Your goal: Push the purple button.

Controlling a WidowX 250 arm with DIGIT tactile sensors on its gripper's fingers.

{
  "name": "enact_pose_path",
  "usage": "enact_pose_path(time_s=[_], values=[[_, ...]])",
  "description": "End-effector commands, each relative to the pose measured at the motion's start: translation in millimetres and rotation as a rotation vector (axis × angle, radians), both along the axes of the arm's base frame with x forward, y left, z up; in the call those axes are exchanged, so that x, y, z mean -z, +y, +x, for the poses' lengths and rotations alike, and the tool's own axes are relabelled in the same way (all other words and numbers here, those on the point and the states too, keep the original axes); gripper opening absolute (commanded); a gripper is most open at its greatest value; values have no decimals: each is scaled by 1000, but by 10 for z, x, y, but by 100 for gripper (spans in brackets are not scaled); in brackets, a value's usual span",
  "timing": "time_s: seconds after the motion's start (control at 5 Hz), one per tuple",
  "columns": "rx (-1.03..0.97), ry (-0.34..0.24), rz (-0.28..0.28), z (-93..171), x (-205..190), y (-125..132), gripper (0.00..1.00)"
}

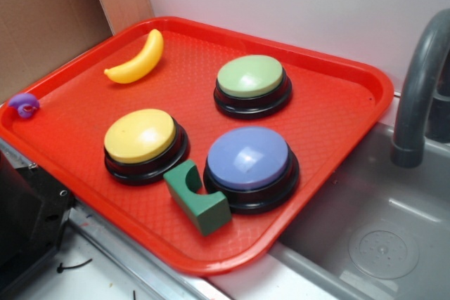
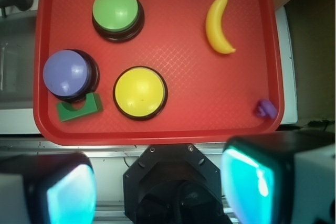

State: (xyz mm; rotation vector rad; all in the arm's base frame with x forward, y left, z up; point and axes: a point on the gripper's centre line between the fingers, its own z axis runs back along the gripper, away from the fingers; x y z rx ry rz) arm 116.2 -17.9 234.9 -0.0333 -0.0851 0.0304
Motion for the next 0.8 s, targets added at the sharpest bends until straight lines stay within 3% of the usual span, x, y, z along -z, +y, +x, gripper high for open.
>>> enact_pose_path(time_s=[0.0, 0.2, 0.4, 0.6], values=[[0, 0, 0, 0, 0, 0, 100], [248, -41, 102, 500, 278, -335, 100], [415, -144, 101, 577, 507, -667, 100], [489, -142, 90, 620, 873, -738, 100]])
